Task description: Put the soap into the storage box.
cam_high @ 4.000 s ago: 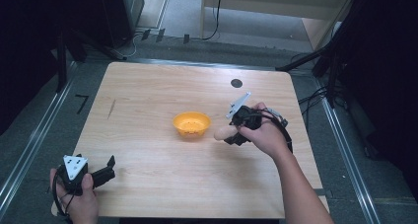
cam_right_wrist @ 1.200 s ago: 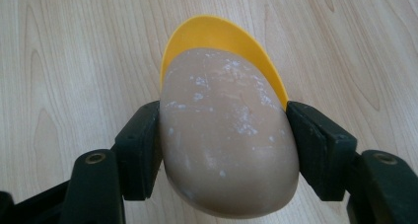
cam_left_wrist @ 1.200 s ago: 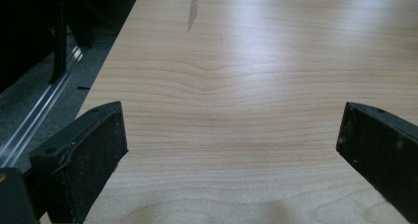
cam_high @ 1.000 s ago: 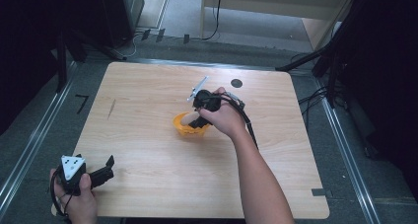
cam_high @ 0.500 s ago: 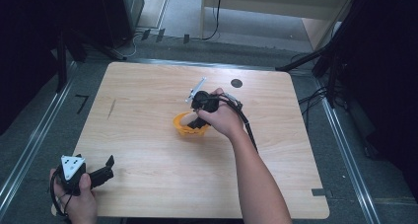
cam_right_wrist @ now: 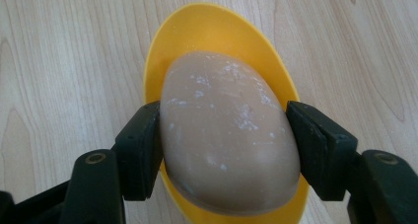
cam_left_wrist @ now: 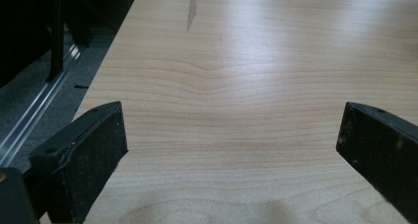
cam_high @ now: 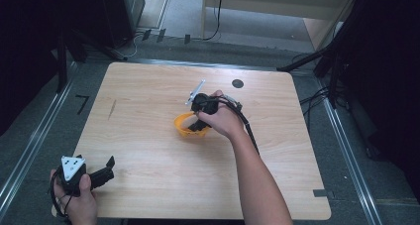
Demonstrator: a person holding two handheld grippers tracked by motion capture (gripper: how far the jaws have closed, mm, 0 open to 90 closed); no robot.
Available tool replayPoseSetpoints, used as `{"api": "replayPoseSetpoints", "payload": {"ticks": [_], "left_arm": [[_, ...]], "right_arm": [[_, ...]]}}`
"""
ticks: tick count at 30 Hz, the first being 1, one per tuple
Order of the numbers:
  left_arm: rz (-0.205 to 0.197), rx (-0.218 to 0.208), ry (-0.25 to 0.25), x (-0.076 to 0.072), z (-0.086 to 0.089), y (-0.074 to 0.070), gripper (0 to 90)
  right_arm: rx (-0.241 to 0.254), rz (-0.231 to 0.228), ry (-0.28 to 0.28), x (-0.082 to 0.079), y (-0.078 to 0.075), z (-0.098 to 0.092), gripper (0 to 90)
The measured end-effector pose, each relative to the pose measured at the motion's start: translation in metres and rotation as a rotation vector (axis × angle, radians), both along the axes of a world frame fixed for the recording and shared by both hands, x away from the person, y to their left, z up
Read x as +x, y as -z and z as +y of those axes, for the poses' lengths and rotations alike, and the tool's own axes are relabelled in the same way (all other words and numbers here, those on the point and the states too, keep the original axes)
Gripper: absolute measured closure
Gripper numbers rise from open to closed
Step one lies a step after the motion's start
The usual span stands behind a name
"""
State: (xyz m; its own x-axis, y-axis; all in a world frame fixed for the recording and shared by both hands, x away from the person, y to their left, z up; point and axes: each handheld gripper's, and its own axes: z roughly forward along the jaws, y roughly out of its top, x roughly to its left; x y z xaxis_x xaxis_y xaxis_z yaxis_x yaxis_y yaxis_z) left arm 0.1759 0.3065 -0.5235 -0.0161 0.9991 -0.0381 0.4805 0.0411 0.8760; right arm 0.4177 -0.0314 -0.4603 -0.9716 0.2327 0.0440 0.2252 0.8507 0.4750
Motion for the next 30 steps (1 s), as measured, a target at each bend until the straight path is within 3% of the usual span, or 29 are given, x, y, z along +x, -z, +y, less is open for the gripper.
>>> {"api": "replayPoseSetpoints", "payload": {"ticks": [6, 10, 14, 30], "left_arm": [[0.001, -0.002, -0.001, 0.000, 0.000, 0.000, 0.0], [0.001, -0.001, -0.002, 0.000, 0.000, 0.000, 0.0], [0.002, 0.001, 0.000, 0.000, 0.000, 0.000, 0.0], [0.004, 0.014, -0.002, 0.001, -0.002, 0.000, 0.0]], "right_arm": [[0.024, 0.002, 0.024, 0.002, -0.003, -0.005, 35.7], [0.020, 0.000, 0.024, 0.001, -0.005, -0.009, 29.7], [0.034, -0.001, 0.032, 0.000, -0.007, -0.013, 29.4], [0.088, -0.001, 0.081, -0.015, -0.013, -0.050, 19.4]]}}
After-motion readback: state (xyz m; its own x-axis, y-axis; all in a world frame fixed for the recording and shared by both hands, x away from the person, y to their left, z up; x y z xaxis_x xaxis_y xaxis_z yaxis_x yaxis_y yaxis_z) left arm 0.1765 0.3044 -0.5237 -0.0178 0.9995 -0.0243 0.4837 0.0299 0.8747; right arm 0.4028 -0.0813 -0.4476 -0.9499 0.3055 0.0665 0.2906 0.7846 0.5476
